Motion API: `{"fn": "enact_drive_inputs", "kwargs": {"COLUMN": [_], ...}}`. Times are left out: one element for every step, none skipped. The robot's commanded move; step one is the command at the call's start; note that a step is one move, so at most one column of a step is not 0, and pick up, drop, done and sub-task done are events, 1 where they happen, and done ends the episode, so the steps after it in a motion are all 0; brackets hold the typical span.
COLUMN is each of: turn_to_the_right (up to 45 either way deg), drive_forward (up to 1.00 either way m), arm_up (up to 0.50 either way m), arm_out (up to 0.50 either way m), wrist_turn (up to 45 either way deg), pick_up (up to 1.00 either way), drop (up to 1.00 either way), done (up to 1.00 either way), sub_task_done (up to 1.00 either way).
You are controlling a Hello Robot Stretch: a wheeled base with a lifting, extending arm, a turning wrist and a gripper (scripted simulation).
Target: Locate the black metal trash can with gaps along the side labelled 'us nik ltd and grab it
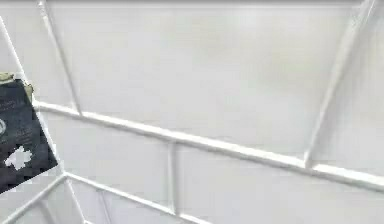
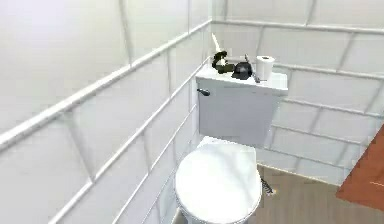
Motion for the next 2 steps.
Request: {"fn": "enact_drive_inputs", "kwargs": {"turn_to_the_right": [-45.0,-45.0], "drive_forward": [0.00,0.00], "arm_up": [0.00,0.00], "arm_out": [0.00,0.00], "wrist_turn": [0.0,0.0], "pick_up": [0.00,0.00], "drop": [0.00,0.00], "done": [0.00,0.00], "sub_task_done": [0.00,0.00]}}
